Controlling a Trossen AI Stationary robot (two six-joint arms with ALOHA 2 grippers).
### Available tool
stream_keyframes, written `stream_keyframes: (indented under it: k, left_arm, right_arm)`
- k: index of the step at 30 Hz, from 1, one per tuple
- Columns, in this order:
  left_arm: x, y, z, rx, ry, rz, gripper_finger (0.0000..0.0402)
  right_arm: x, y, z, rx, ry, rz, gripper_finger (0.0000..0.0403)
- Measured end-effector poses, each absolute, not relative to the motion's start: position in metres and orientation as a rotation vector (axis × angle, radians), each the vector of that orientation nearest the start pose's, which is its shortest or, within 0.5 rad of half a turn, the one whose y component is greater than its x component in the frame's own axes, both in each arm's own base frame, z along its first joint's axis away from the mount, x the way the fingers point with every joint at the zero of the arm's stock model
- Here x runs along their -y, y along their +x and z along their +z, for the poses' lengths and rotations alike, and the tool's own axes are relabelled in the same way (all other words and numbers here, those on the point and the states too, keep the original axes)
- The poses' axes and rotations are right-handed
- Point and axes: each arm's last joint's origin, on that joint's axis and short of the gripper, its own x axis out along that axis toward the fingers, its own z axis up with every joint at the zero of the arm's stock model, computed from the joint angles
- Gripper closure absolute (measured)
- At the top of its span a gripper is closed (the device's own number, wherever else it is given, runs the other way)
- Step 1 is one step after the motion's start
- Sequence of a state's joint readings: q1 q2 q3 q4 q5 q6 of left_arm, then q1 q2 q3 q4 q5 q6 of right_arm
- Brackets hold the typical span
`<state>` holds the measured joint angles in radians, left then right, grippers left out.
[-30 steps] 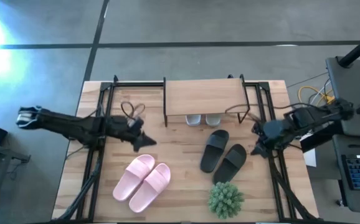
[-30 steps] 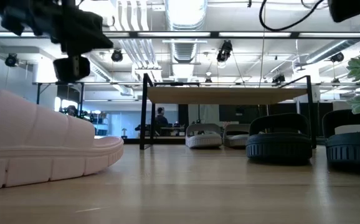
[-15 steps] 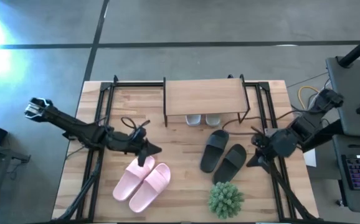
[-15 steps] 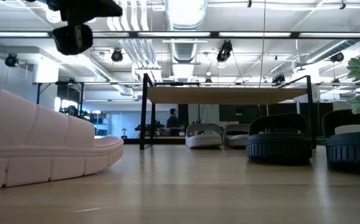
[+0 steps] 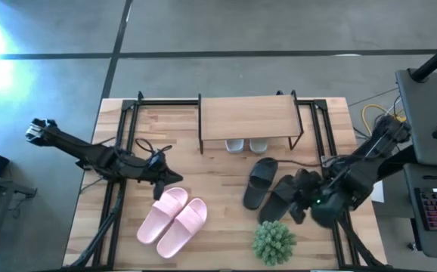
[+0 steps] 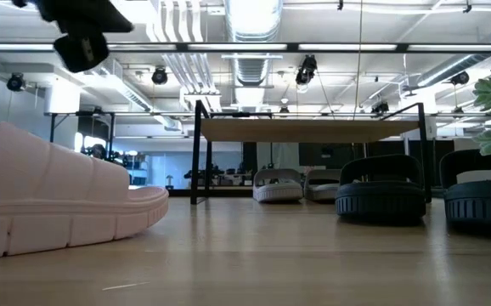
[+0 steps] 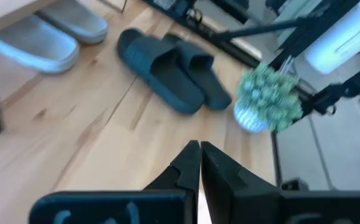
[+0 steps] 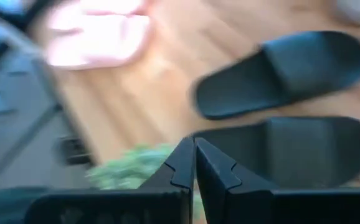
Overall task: Pick and place slides into the shelf
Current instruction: Put the right black slides on the shelf
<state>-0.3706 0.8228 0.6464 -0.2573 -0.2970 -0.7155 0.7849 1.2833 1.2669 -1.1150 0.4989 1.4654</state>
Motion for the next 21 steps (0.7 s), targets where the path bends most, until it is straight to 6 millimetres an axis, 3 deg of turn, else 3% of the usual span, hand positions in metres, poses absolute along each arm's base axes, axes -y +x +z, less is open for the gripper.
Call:
stream_keyframes:
  k: [5, 11, 21]
  left_arm:
    - [0.05, 0.152, 0.271, -0.45, -0.524, 0.084, 0.0402]
    - [0.047, 0.143, 0.274, -0.448, -0.467, 0.067, 0.0402]
    - [0.047, 0.142, 0.27, -0.49, -0.392, 0.043, 0.0402]
  right_arm:
    - [-0.173, 0.193, 0.327, -0.929, 0.615, -0.635, 0.0394]
    - [-0.199, 0.216, 0.316, -1.045, 0.586, -0.775, 0.0394]
    - [-0.229, 0.237, 0.266, -1.223, 0.523, -0.971, 0.0394]
